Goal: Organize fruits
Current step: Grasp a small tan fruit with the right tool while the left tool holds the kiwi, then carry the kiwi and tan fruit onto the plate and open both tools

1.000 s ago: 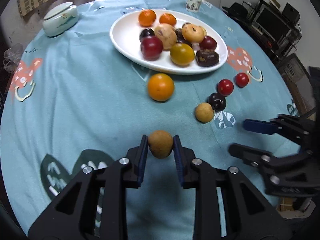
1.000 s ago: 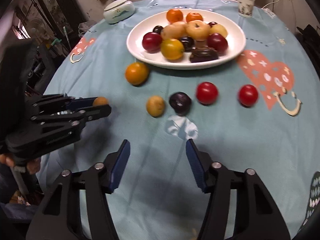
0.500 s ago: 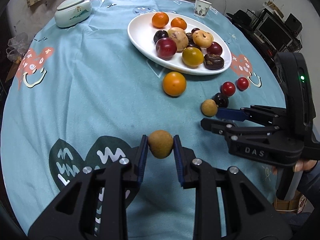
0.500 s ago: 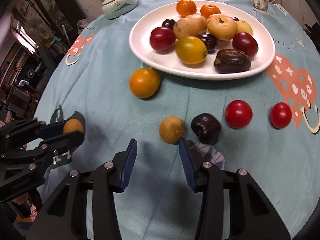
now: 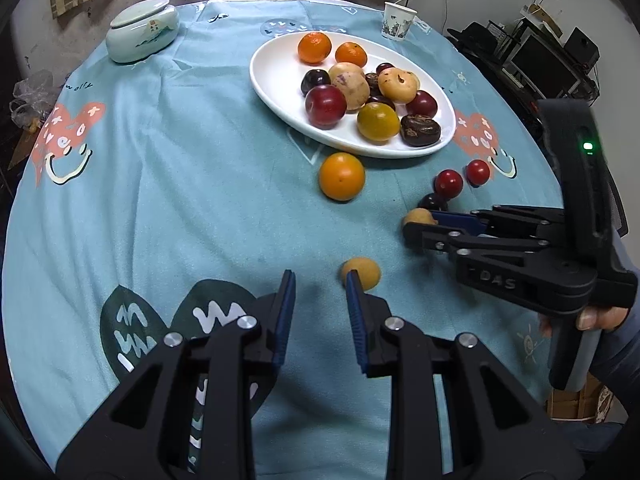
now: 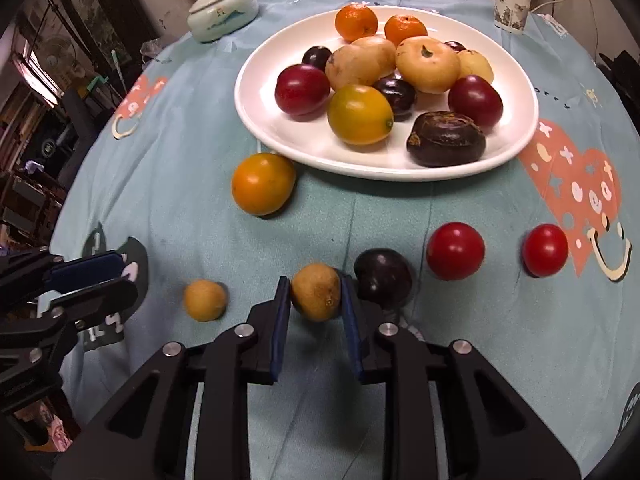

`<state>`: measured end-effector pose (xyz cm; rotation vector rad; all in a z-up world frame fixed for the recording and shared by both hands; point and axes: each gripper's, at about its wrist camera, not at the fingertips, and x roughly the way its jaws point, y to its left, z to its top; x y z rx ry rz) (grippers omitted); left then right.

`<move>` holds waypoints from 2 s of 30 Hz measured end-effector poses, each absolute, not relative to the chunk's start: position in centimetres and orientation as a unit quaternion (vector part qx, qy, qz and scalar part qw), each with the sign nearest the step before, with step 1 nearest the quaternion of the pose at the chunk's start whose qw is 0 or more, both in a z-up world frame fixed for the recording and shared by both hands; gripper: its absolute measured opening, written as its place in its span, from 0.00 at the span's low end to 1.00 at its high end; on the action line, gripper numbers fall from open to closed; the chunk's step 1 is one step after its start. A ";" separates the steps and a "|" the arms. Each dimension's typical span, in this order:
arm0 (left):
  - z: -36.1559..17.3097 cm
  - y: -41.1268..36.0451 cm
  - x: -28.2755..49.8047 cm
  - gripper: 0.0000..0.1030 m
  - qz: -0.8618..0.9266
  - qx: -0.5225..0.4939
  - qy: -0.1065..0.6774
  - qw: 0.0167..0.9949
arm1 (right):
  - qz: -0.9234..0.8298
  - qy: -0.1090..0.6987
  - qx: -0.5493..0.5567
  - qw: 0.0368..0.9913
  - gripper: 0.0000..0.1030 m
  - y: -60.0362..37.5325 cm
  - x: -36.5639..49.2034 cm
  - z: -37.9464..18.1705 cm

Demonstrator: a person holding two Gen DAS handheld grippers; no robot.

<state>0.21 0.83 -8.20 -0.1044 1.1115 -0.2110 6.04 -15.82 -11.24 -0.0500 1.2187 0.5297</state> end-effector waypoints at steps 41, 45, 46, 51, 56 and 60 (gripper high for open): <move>-4.2 -4.9 7.3 0.27 -0.151 -0.016 0.489 0.859 | 0.242 0.534 0.018 0.810 0.24 -21.5 6.9 -6.4; -2.4 -4.8 12.9 0.27 -0.120 -0.014 0.470 0.875 | 0.239 0.490 0.017 0.839 0.25 -20.7 12.1 -3.0; -2.3 -4.8 14.1 0.27 -0.109 -0.012 0.469 0.876 | 0.236 0.483 0.016 0.843 0.25 -20.4 13.5 -2.6; -4.0 -4.8 18.9 0.27 -0.074 -0.002 0.487 0.870 | 0.229 0.488 0.014 0.842 0.25 -19.2 19.5 -3.6; -6.4 -4.3 21.3 0.28 -0.058 -0.004 0.507 0.860 | 0.242 0.514 -0.004 0.823 0.25 -17.3 23.9 -6.2; -6.9 -3.6 21.6 0.61 -0.045 -0.001 0.501 0.865 | 0.254 0.548 0.020 0.796 0.29 -17.2 25.6 -7.7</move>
